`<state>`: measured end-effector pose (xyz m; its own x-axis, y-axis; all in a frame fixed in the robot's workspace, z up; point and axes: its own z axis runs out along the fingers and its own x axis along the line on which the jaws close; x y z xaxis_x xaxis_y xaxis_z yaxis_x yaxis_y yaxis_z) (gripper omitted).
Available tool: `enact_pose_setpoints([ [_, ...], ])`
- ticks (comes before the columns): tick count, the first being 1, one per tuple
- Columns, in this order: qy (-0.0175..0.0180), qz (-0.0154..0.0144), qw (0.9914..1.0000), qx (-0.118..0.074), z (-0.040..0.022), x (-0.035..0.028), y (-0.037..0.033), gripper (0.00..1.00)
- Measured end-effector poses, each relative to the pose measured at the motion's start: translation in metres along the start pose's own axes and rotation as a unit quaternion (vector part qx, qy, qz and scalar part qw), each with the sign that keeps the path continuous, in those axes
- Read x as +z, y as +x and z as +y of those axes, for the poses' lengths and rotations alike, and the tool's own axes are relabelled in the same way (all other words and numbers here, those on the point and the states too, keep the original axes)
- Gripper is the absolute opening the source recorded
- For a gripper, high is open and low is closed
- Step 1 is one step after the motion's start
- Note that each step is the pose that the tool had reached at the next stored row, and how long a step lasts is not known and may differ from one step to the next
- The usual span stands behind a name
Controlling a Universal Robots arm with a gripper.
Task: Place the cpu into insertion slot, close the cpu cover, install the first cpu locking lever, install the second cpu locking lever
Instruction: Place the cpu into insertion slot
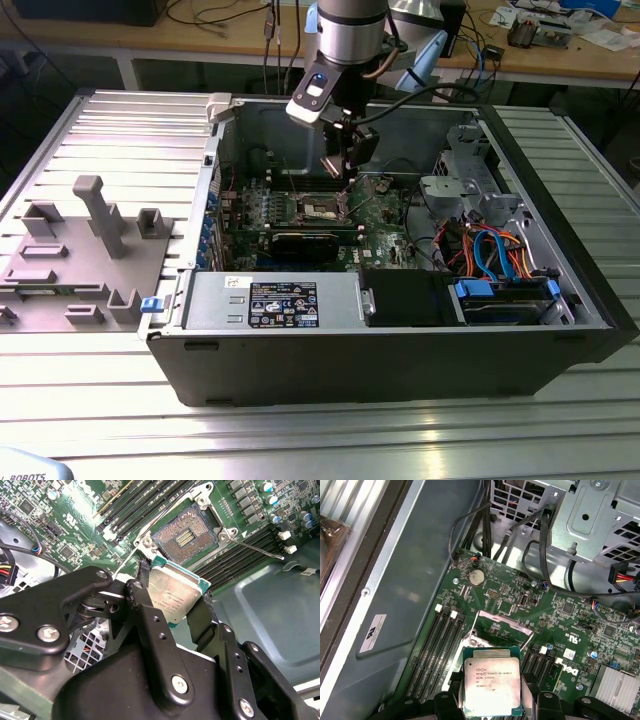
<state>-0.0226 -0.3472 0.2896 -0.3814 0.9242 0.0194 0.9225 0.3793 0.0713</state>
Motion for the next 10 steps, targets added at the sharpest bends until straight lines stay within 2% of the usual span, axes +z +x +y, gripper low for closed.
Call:
enact_pose_setpoints([
  [10, -0.0001, -0.0002, 0.99999, 0.004, -0.0001, 0.0018, 0.0, 0.54],
])
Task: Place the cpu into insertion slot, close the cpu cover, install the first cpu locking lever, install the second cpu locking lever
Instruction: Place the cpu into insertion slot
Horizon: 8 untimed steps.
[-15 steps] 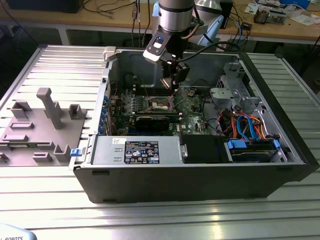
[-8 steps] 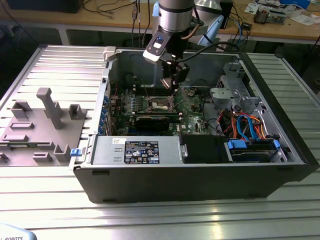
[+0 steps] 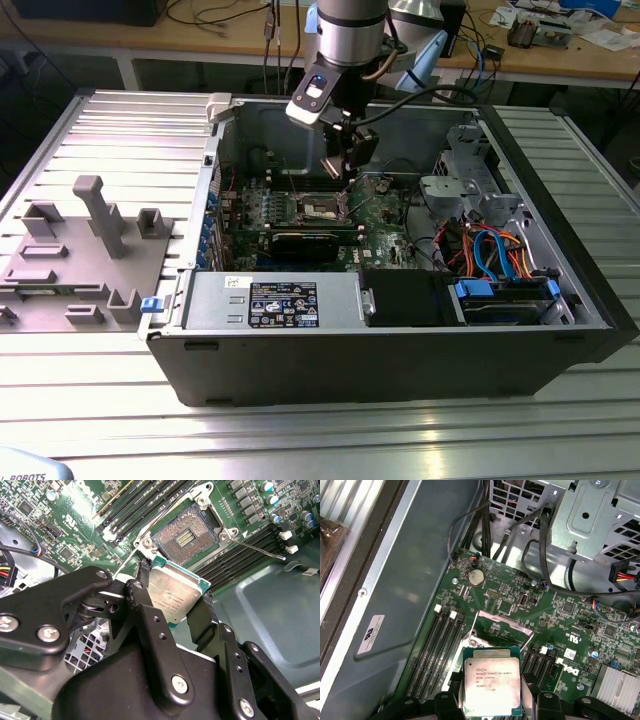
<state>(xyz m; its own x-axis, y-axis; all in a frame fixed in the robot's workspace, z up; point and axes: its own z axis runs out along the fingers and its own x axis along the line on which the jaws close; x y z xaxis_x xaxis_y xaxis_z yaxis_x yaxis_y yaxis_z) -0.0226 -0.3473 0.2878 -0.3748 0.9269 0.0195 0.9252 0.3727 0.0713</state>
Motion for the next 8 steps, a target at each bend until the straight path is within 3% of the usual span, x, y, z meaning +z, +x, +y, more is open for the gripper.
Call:
enact_pose_setpoints([
  [8, -0.0002, -0.0006, 0.99997, 0.008, -0.0001, 0.0005, 0.0, 0.54],
])
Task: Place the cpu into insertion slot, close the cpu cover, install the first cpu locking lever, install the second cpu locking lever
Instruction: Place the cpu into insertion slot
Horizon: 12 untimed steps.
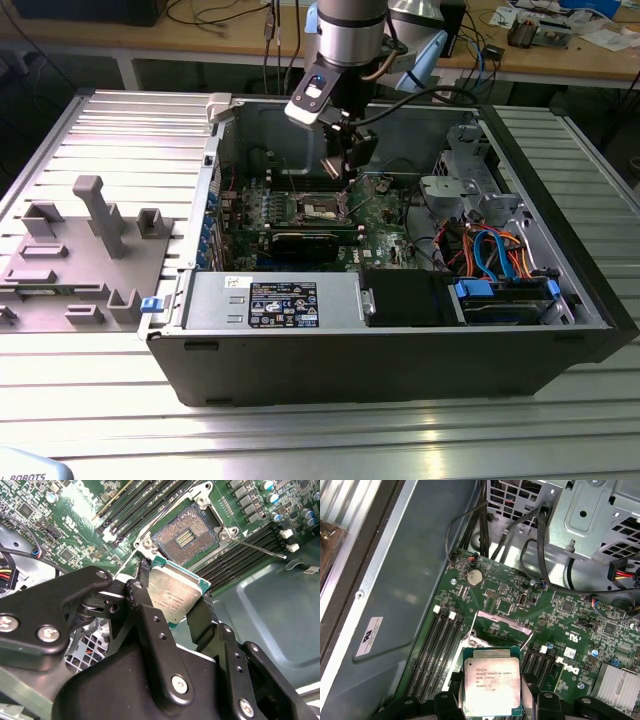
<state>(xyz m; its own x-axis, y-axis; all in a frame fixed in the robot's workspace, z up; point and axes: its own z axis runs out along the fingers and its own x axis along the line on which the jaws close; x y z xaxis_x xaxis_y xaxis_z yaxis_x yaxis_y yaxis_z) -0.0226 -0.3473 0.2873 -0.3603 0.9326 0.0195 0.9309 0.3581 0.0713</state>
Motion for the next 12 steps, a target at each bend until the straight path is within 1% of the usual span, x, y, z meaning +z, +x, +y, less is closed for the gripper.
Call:
enact_pose_setpoints([
  [12, -0.0002, -0.0008, 0.99994, 0.011, -0.0001, 0.001, 0.0, 0.54],
])
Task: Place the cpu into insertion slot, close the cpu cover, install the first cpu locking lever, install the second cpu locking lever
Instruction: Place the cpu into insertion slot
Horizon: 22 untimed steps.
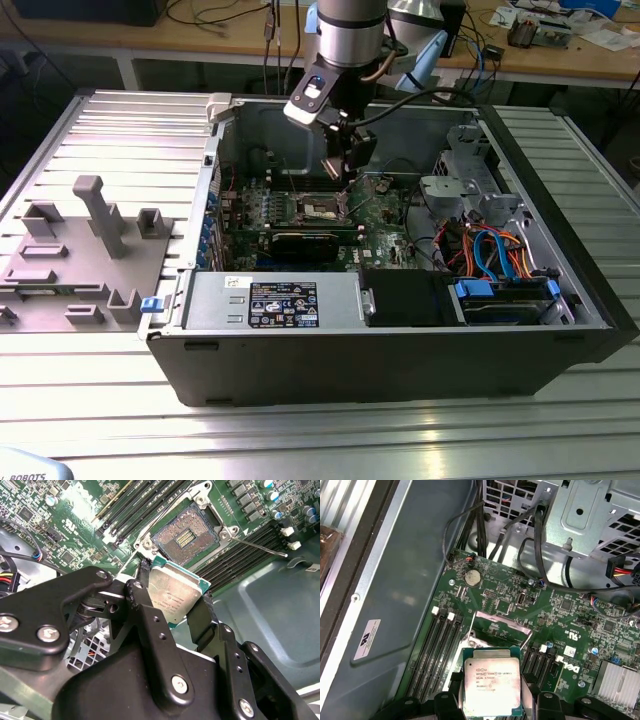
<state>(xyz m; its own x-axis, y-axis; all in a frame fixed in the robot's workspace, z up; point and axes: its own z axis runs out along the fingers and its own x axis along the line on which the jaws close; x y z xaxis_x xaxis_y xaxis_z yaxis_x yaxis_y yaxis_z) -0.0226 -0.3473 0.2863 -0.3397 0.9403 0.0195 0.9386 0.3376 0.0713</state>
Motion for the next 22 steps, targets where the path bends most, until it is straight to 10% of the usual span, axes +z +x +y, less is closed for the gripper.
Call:
enact_pose_setpoints([
  [22, -0.0004, -0.0014, 0.99981, 0.02, -0.0001, 0.0018, 0.0, 0.54],
])
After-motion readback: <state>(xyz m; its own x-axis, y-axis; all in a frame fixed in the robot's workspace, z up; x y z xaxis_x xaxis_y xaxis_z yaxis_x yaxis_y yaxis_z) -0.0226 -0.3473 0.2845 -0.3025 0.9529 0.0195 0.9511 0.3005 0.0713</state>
